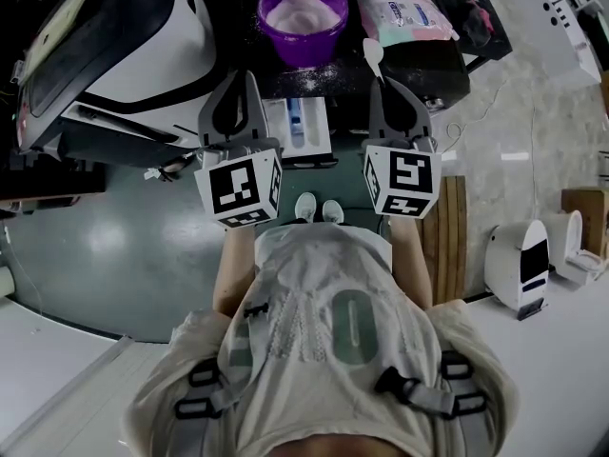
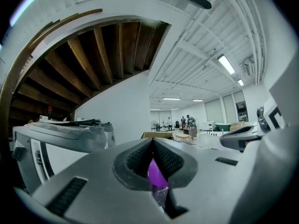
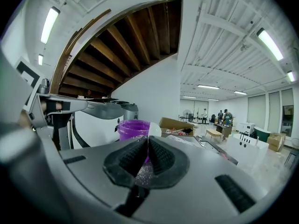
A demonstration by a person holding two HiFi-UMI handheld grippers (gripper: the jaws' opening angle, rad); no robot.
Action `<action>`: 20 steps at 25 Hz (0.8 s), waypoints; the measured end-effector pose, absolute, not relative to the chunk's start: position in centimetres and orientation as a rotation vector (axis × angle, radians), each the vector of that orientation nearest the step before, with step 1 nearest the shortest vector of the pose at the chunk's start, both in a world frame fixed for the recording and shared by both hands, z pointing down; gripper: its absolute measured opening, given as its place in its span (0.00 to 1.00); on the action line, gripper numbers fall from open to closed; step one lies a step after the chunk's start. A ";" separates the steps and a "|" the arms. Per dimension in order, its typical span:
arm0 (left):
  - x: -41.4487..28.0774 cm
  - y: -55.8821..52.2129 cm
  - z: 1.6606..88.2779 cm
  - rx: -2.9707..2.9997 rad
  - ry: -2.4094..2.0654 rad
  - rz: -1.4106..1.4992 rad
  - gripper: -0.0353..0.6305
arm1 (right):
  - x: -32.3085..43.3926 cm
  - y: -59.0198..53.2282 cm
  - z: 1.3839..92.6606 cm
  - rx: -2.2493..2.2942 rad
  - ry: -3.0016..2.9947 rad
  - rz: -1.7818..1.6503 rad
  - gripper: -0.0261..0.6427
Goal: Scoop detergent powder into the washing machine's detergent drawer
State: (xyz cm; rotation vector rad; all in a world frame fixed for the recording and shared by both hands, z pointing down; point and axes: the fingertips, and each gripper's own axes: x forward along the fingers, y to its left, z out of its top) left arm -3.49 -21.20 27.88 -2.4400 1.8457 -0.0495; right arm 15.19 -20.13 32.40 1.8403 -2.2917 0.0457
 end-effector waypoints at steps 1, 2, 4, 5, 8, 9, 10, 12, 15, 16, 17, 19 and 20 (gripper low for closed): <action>-3.5 -21.1 27.9 -2.441 1.847 -0.049 0.08 | 15.1 -20.1 32.3 1.839 -2.294 0.041 0.06; -3.6 -21.1 28.0 -2.441 1.847 -0.048 0.08 | 15.0 -20.1 32.3 1.838 -2.297 0.039 0.06; -3.6 -21.0 28.1 -2.440 1.848 -0.046 0.08 | 14.9 -20.1 32.3 1.836 -2.302 0.038 0.06; -3.6 -20.9 28.1 -2.439 1.849 -0.046 0.08 | 14.9 -20.1 32.3 1.834 -2.305 0.040 0.06; -3.9 -20.9 28.1 -2.433 1.856 -0.048 0.08 | 14.8 -20.0 32.5 1.831 -2.307 0.044 0.06; -4.0 -20.9 28.1 -2.432 1.859 -0.048 0.08 | 14.8 -20.0 32.5 1.832 -2.306 0.042 0.06; -4.1 -20.9 28.2 -2.431 1.863 -0.047 0.08 | 14.8 -20.0 32.6 1.832 -2.304 0.039 0.06; -4.4 -21.0 28.2 -2.430 1.869 -0.043 0.08 | 14.7 -19.9 32.5 1.831 -2.301 0.032 0.06; -4.6 -21.0 28.2 -2.429 1.873 -0.036 0.08 | 14.7 -19.8 32.4 1.832 -2.298 0.026 0.06; -4.6 -21.0 28.1 -2.428 1.872 -0.035 0.08 | 14.8 -19.8 32.4 1.834 -2.296 0.026 0.06; -4.6 -21.0 28.1 -2.428 1.871 -0.033 0.08 | 14.8 -19.7 32.4 1.835 -2.295 0.026 0.06; -4.5 -21.0 28.0 -2.427 1.869 -0.031 0.08 | 14.8 -19.7 32.3 1.836 -2.295 0.023 0.06; -4.5 -21.0 28.0 -2.428 1.868 -0.029 0.08 | 14.8 -19.7 32.2 1.836 -2.294 0.020 0.06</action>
